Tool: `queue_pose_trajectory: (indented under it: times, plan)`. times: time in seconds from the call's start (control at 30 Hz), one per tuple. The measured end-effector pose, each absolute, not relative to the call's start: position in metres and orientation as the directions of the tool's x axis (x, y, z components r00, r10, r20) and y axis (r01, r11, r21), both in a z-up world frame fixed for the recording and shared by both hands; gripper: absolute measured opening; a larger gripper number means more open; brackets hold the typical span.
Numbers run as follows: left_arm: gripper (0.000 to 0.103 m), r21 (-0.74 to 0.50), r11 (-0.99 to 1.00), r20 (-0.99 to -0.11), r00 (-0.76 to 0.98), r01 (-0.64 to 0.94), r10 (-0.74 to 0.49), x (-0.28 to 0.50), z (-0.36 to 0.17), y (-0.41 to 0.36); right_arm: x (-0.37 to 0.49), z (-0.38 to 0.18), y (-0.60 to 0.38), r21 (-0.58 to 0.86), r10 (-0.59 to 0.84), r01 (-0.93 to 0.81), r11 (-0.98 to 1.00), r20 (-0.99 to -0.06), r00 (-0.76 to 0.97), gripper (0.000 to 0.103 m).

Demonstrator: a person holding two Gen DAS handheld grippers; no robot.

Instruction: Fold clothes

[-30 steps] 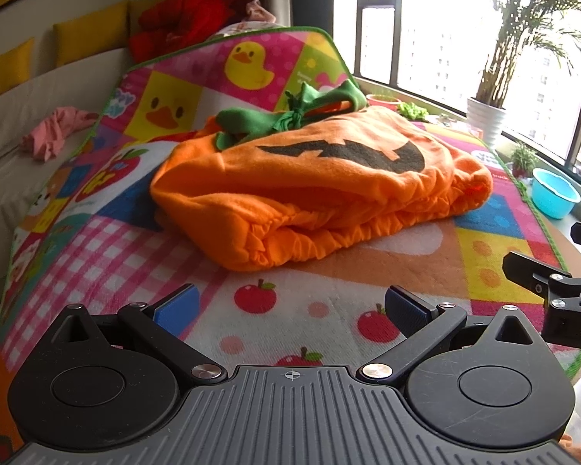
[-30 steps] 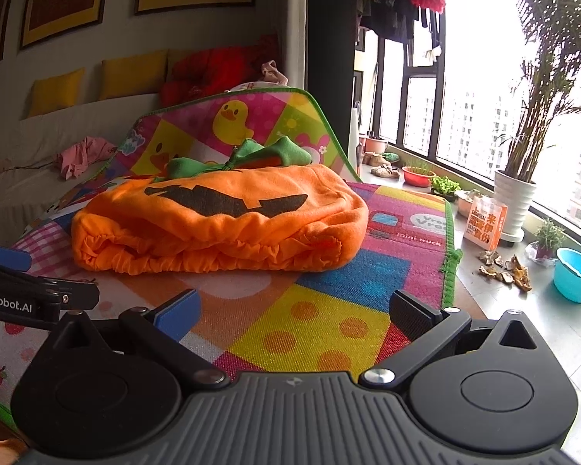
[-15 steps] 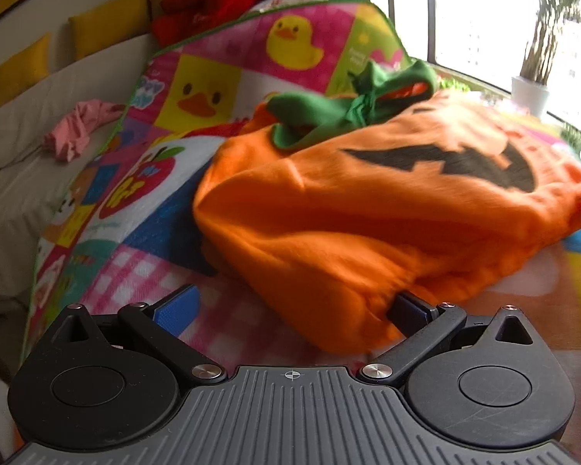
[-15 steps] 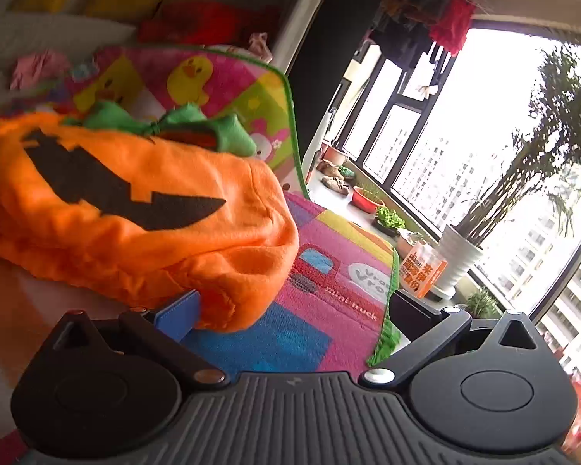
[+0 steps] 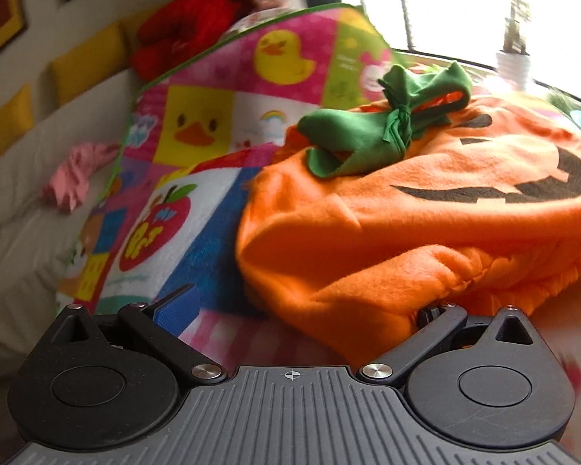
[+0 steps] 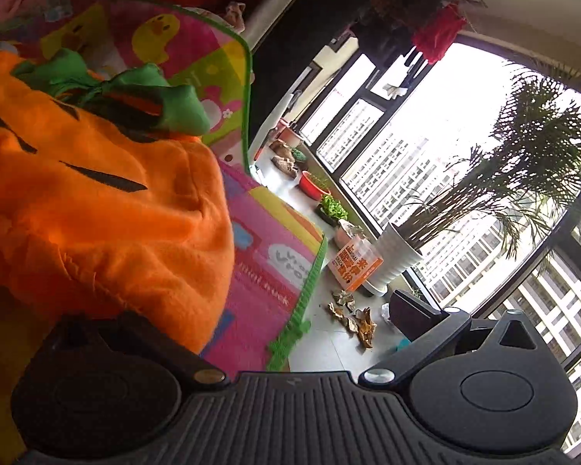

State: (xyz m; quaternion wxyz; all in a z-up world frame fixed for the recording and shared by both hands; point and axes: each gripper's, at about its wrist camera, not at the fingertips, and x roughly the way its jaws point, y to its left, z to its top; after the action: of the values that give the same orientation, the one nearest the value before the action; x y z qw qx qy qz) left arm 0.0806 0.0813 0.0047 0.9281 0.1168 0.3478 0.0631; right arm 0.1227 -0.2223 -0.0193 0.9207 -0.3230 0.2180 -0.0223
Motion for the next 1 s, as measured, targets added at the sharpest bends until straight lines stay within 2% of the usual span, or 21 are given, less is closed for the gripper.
queue_pose_trajectory:
  times: [0.2, 0.37, 0.5, 0.57, 0.67, 0.8, 0.9, 1.0]
  plan:
    - [0.103, 0.265, 0.962, -0.621, 0.776, 0.070, 0.114, -0.001, 0.021, 0.053, 0.034, -0.013, -0.246, -0.569, -0.130, -0.184, 0.801, -0.465, 0.875, 0.103]
    - [0.103, 0.238, 0.960, -0.666, 0.745, 0.150, 0.048, -0.022, 0.017, 0.037, 0.023, -0.027, -0.252, -0.522, -0.088, -0.231, 0.821, -0.515, 0.853, 0.103]
    - [0.103, 0.098, 0.955, -0.658, 0.738, 0.278, -0.148, -0.039, 0.039, 0.036, 0.005, -0.021, -0.251, -0.538, -0.023, -0.293, 0.790, -0.503, 0.864, 0.103]
    - [0.103, 0.039, 0.944, -0.625, 0.745, 0.327, -0.233, -0.043, 0.052, 0.034, -0.011, -0.006, -0.258, -0.496, 0.085, -0.368, 0.787, -0.503, 0.860, 0.103]
    - [0.103, -0.006, 0.935, -0.570, 0.768, 0.354, -0.294, -0.035, 0.065, 0.026, -0.032, 0.019, -0.272, -0.407, 0.246, -0.461, 0.788, -0.478, 0.843, 0.103]
    - [0.103, -0.075, 0.933, -0.539, 0.773, 0.351, -0.334, 0.007, 0.069, 0.015, -0.025, 0.059, -0.283, -0.239, 0.356, -0.479, 0.845, -0.419, 0.835, 0.103]
    - [0.103, -0.142, 0.929, -0.567, 0.741, 0.342, -0.359, 0.053, 0.057, 0.012, 0.012, 0.080, -0.277, -0.161, 0.357, -0.465, 0.871, -0.444, 0.822, 0.103]
    - [0.103, -0.192, 0.922, -0.624, 0.683, 0.336, -0.379, 0.087, 0.030, 0.014, 0.068, 0.096, -0.263, -0.015, 0.413, -0.488, 0.873, -0.510, 0.755, 0.103]
